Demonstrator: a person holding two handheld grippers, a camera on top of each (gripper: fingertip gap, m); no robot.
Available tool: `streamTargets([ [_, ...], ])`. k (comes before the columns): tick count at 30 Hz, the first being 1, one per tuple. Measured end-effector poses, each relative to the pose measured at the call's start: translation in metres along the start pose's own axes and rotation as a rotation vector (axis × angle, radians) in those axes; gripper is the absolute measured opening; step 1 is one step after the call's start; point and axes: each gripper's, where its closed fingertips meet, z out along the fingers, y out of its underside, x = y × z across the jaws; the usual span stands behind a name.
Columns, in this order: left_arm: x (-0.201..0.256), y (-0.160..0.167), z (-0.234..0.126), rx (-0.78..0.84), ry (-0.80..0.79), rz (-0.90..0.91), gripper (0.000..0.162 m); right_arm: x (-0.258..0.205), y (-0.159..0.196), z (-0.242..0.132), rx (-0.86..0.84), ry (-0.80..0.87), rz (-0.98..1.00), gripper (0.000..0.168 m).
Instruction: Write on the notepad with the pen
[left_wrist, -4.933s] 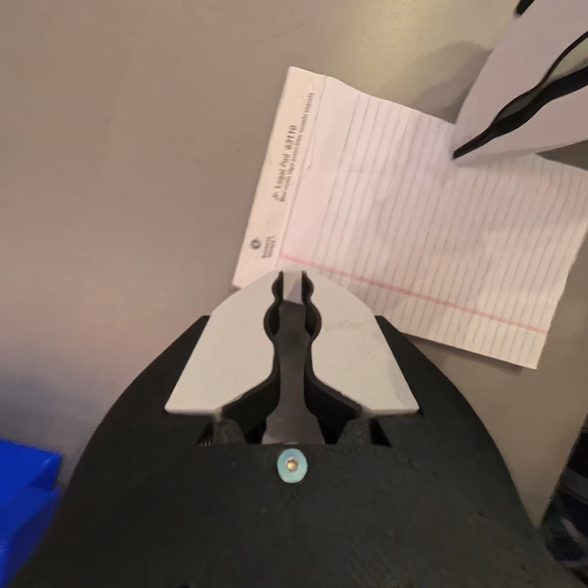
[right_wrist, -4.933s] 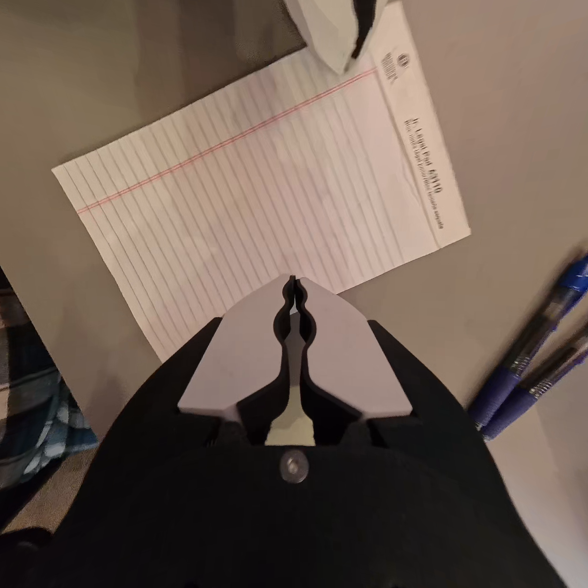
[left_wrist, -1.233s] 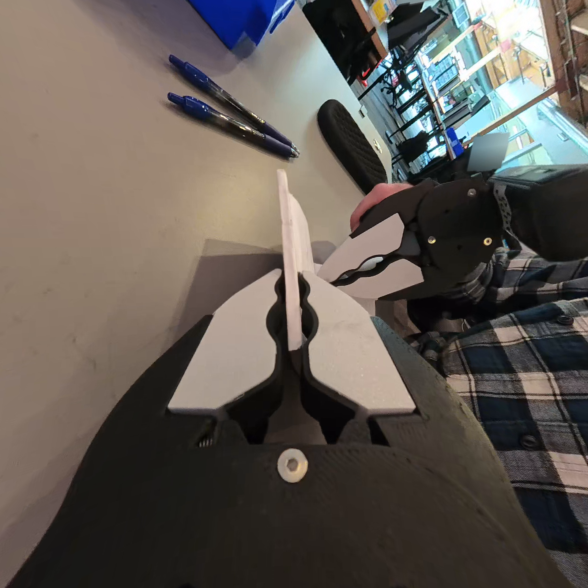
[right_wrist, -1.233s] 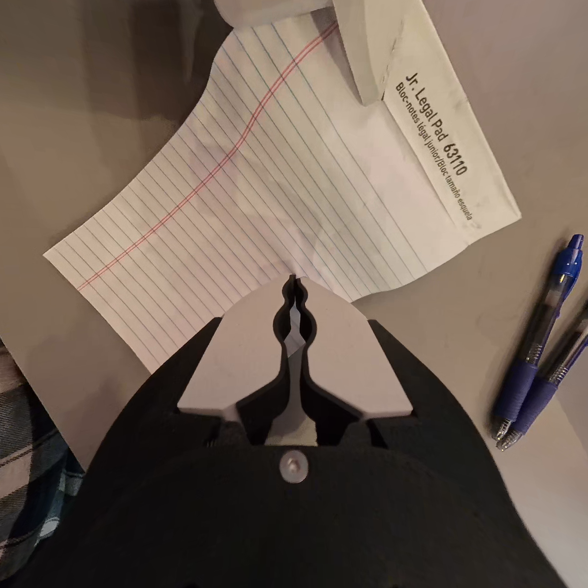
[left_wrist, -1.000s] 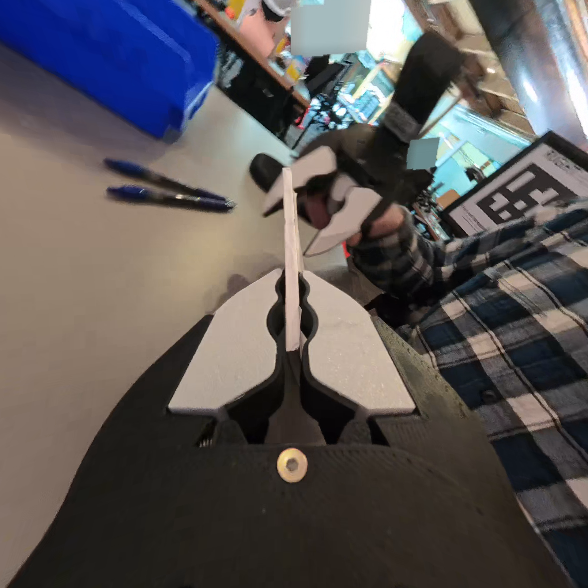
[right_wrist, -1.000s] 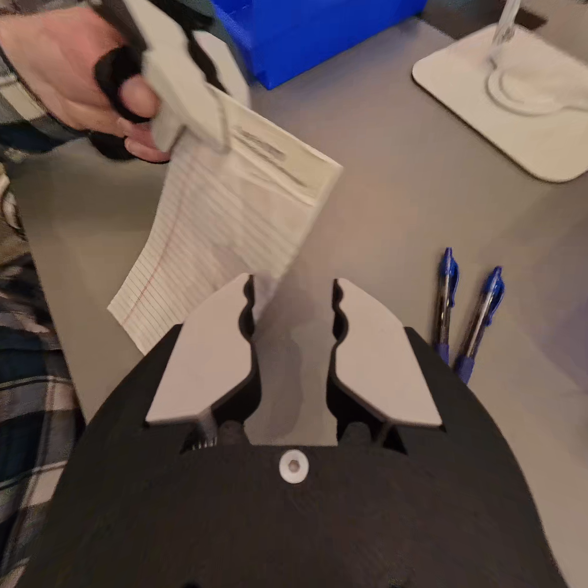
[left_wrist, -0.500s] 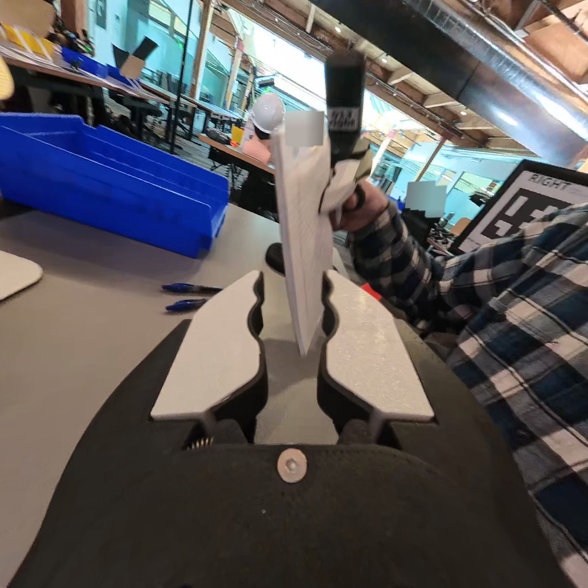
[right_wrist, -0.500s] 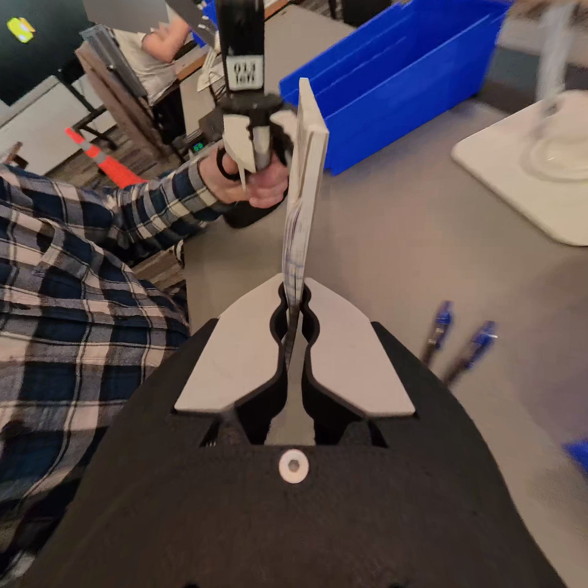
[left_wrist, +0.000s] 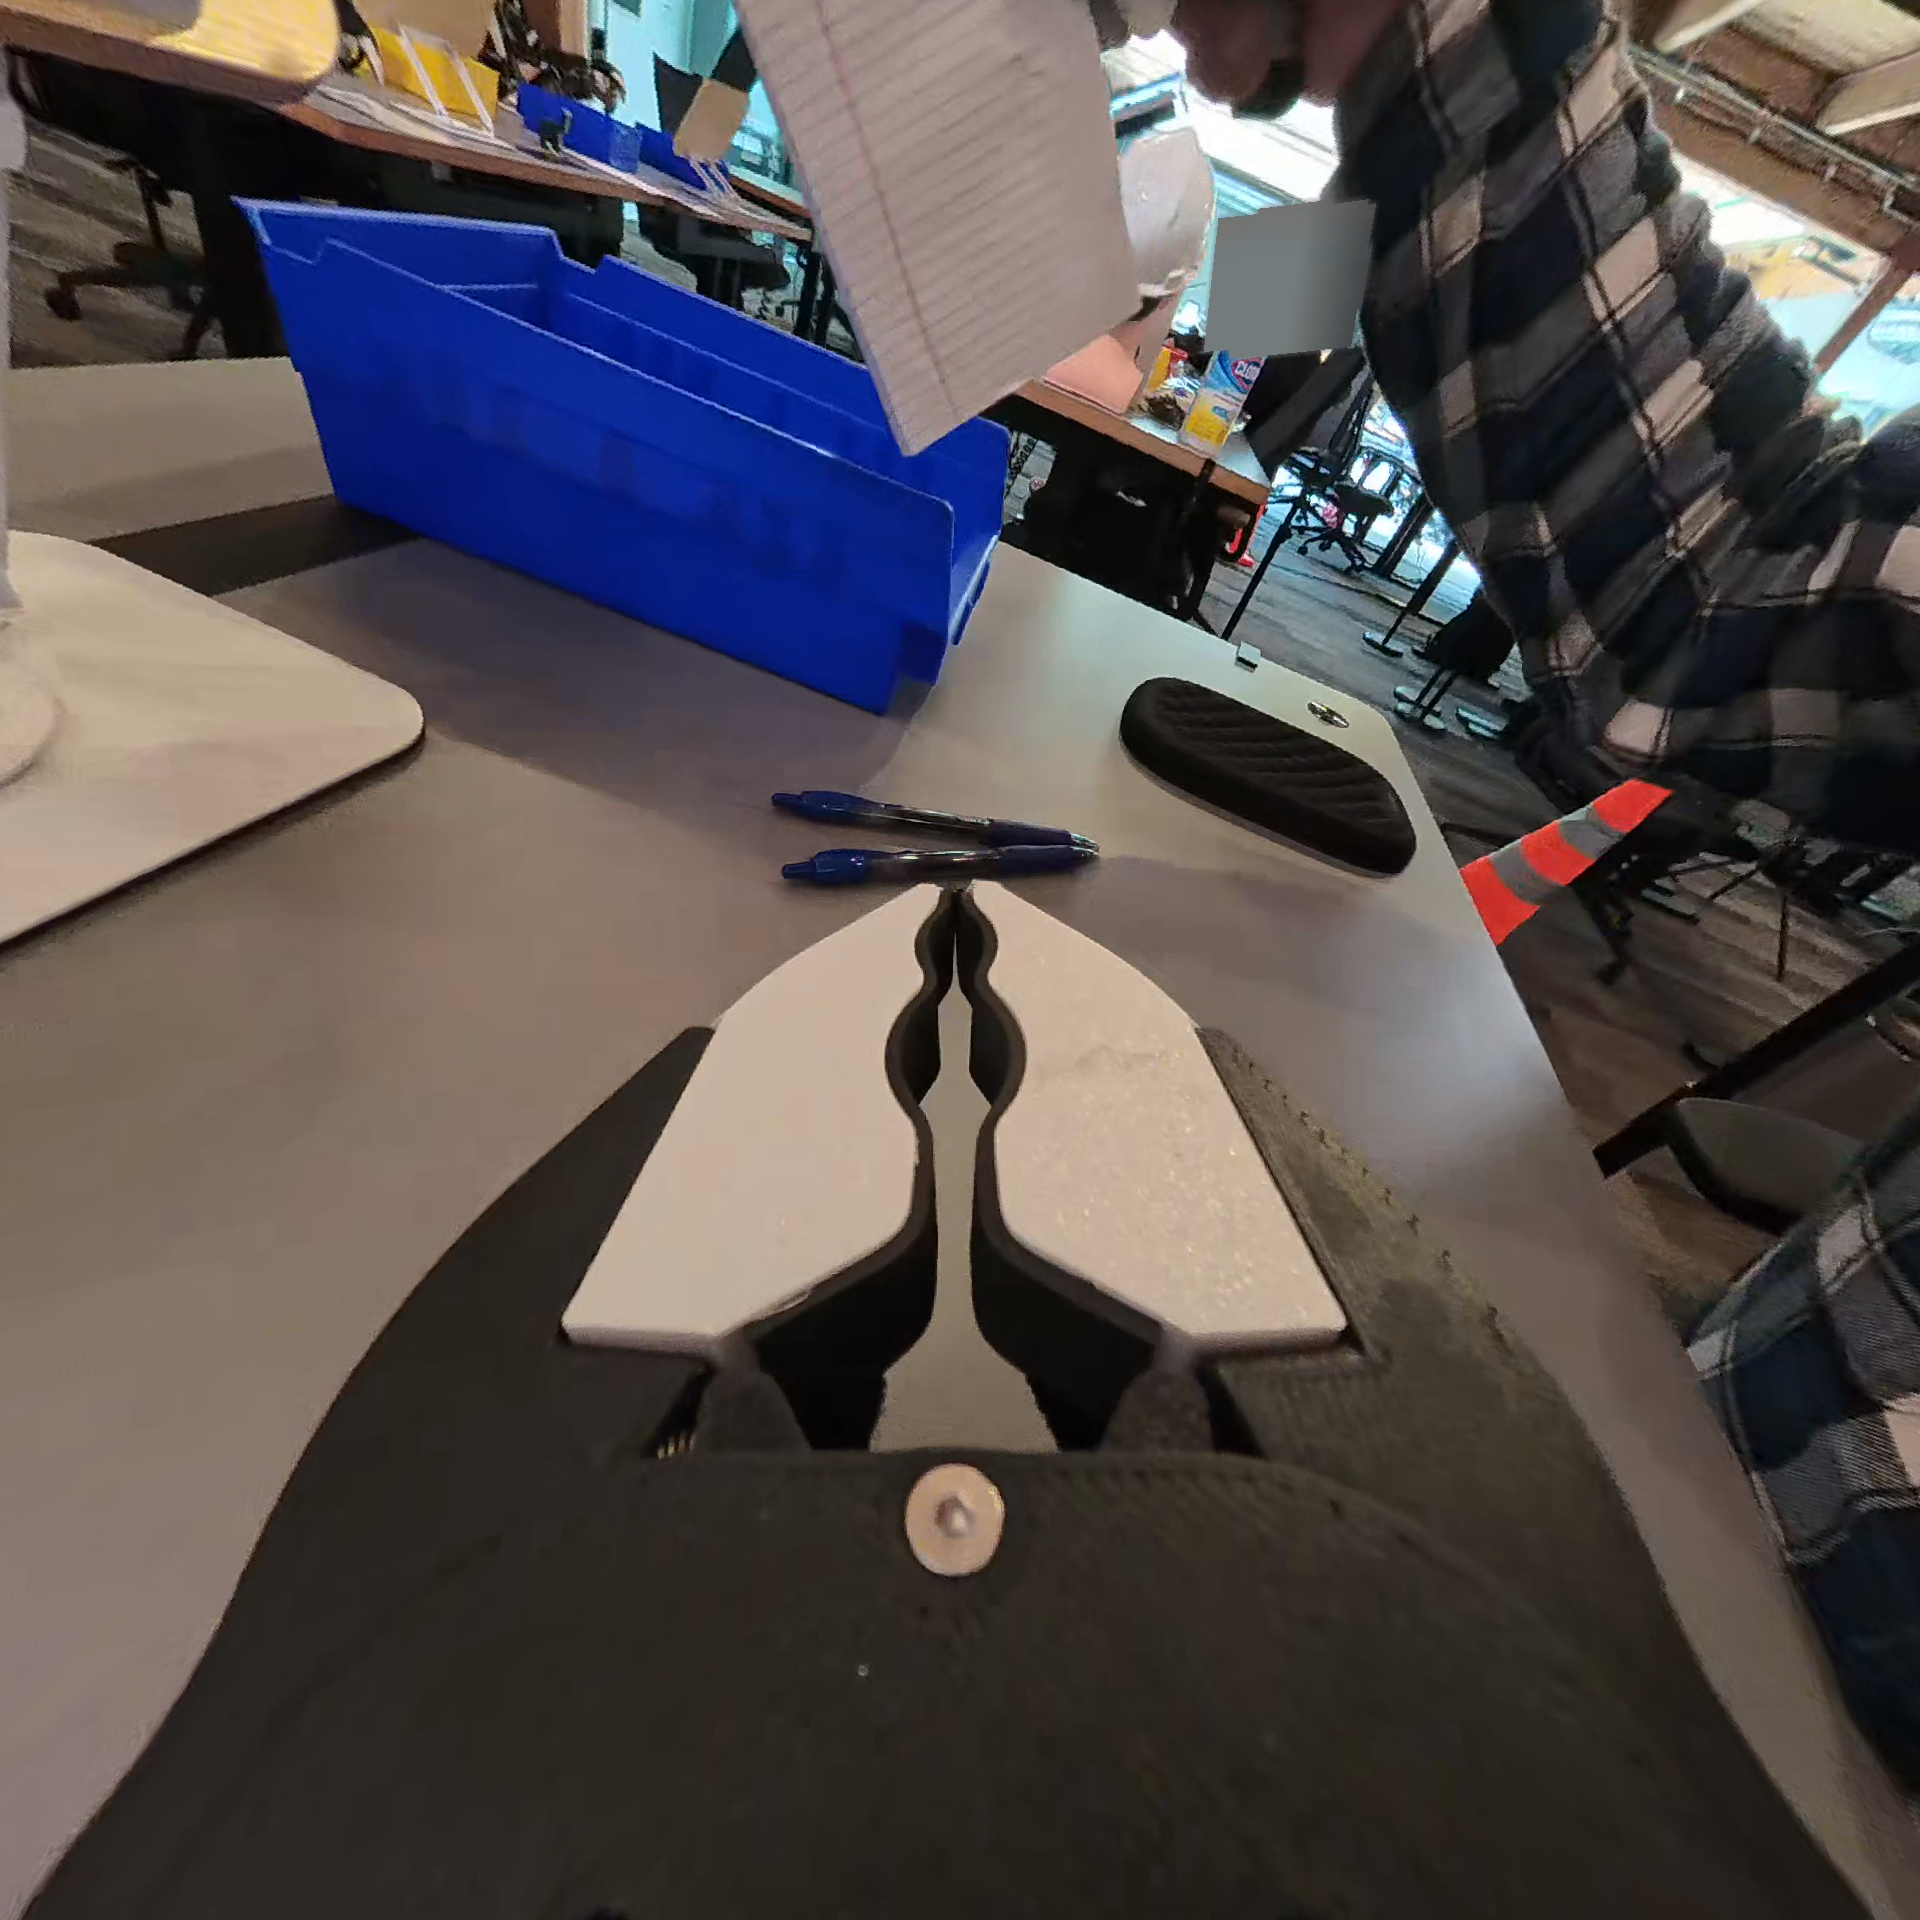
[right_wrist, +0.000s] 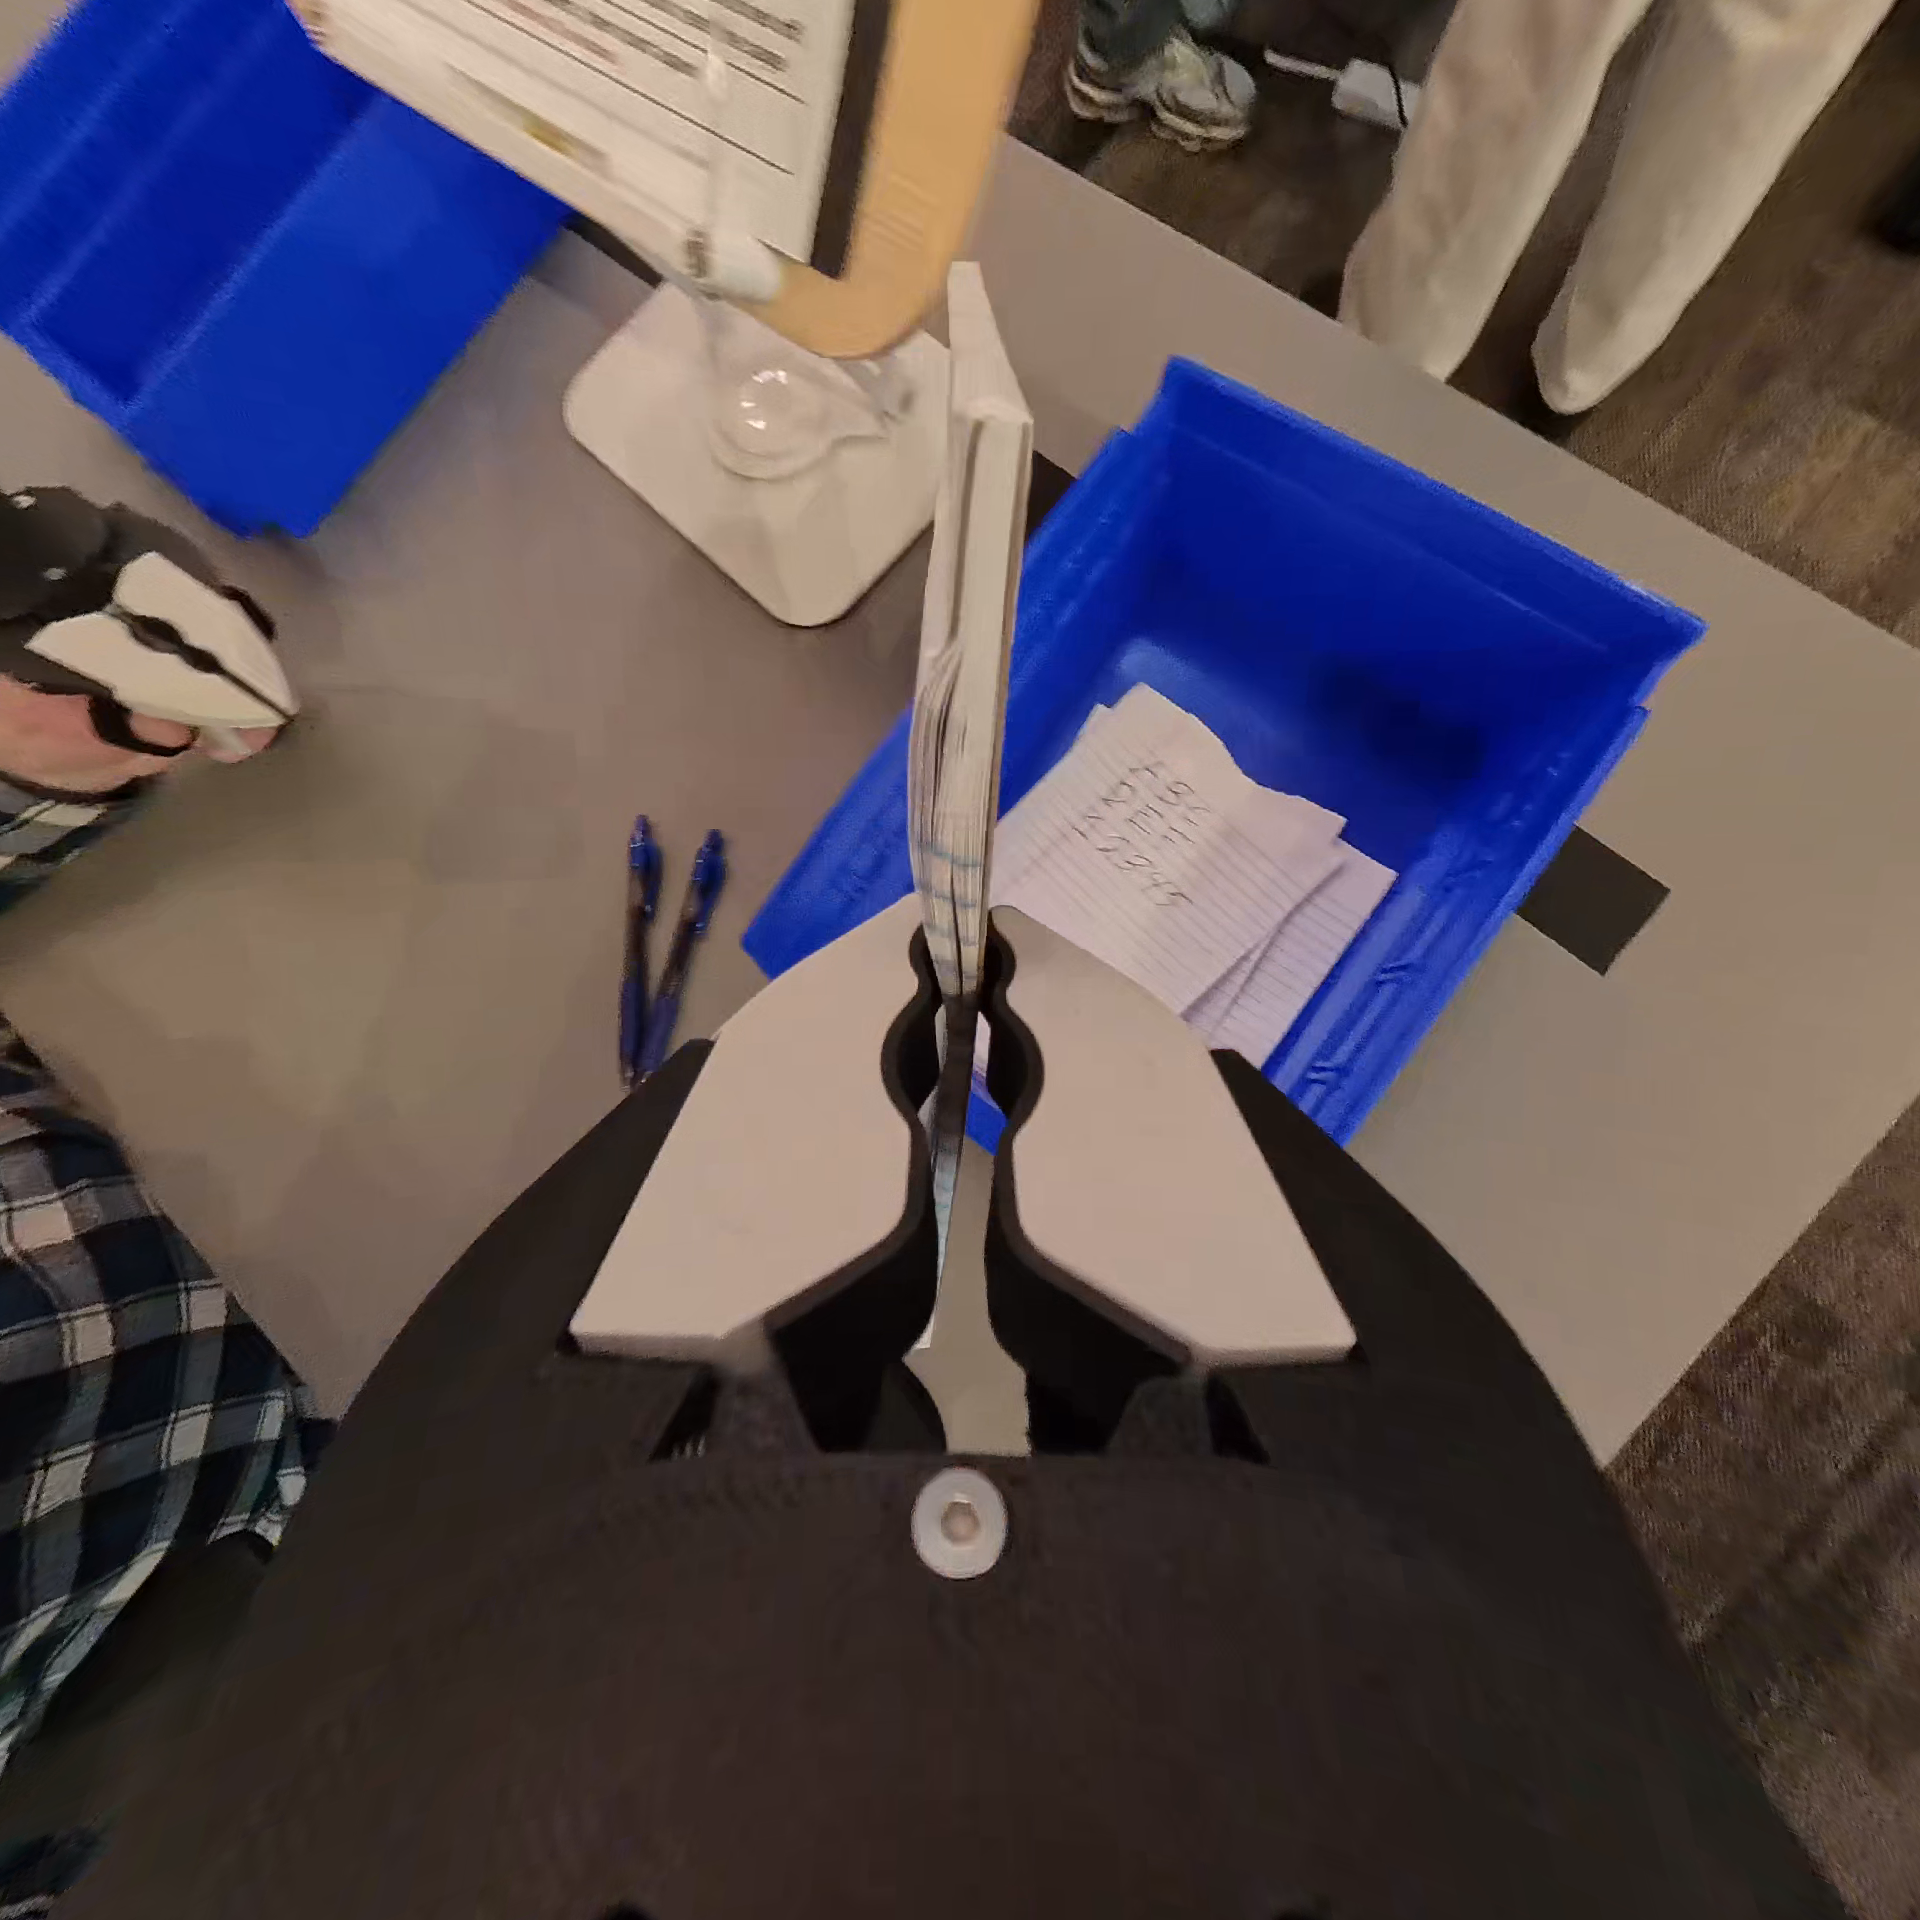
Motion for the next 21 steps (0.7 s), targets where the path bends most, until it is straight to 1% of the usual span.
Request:
streamTargets([
  [4, -0.003, 0.003, 0.001, 0.000, 0.003, -0.032, 0.000, 0.026, 0.008, 0.029, -0.091, -0.017, 0.062, 0.003],
  [15, 0.000, 0.012, 0.009, -0.033, 0.016, -0.024, 0.000, 0.050, 0.027, 0.098, -0.215, -0.140, 0.226, 0.004],
  [19, -0.001, 0.011, 0.008, -0.024, 0.020, -0.039, 0.000, 0.059, 0.033, 0.114, -0.244, -0.162, 0.287, 0.004],
  [21, -0.002, 0.012, 0.007, -0.025, 0.018, -0.043, 0.000, 0.060, 0.031, 0.115, -0.240, -0.213, 0.310, 0.004],
])
